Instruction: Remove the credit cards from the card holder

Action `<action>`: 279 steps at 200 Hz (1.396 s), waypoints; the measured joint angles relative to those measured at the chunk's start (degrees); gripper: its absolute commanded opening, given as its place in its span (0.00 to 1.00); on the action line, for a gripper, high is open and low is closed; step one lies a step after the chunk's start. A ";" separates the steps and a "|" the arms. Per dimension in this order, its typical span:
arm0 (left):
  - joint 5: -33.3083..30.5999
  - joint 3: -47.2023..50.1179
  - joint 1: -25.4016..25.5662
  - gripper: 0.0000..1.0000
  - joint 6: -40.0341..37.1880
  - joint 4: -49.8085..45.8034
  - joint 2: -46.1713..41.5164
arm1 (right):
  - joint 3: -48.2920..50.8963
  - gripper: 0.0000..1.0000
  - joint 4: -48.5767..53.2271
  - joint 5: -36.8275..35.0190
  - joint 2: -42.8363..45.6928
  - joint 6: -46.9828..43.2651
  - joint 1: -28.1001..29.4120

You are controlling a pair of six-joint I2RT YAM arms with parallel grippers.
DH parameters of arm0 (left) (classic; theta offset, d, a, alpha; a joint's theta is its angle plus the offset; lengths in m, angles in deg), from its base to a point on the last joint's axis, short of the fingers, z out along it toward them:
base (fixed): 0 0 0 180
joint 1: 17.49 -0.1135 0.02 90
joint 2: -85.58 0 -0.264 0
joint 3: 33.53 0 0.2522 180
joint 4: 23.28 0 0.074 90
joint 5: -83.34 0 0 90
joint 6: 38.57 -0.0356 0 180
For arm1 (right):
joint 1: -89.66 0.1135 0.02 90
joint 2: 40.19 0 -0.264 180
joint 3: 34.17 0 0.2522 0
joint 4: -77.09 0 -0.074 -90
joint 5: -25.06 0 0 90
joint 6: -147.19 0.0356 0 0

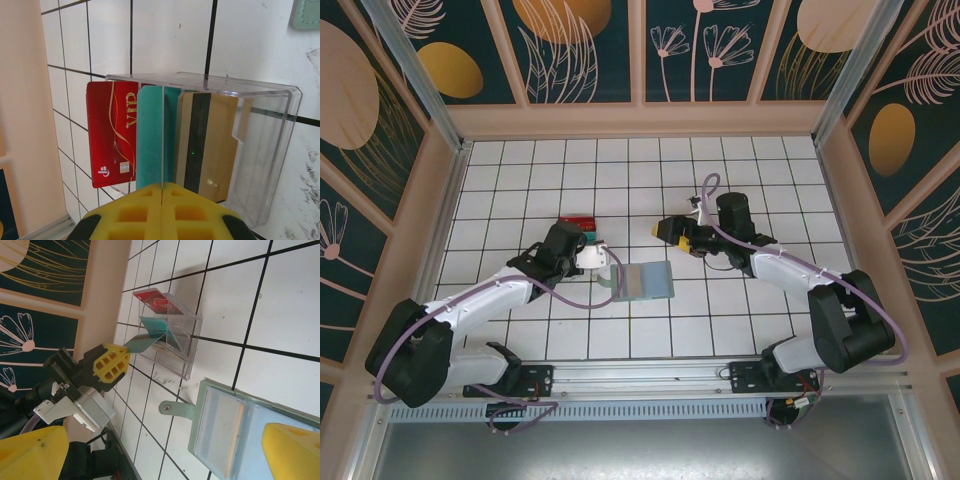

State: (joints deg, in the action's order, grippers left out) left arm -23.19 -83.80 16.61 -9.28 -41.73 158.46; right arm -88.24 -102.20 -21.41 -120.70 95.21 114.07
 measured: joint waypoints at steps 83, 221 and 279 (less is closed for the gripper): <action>-0.70 1.18 -1.97 0.29 0.76 5.51 0.35 | 0.66 0.99 -0.24 0.04 0.00 0.04 -0.11; -0.50 -5.35 -3.17 0.99 14.32 7.87 0.94 | 0.94 0.99 -0.20 -0.04 0.00 0.02 -0.09; -3.52 -16.76 -3.17 0.91 38.38 2.21 0.33 | 0.94 0.88 5.53 -6.95 -0.04 -2.54 1.42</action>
State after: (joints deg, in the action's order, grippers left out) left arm -26.71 -100.57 13.44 29.10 -39.52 158.79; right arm -87.30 -96.67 -28.36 -120.74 92.67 115.49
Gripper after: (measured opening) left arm 0.950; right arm 0.963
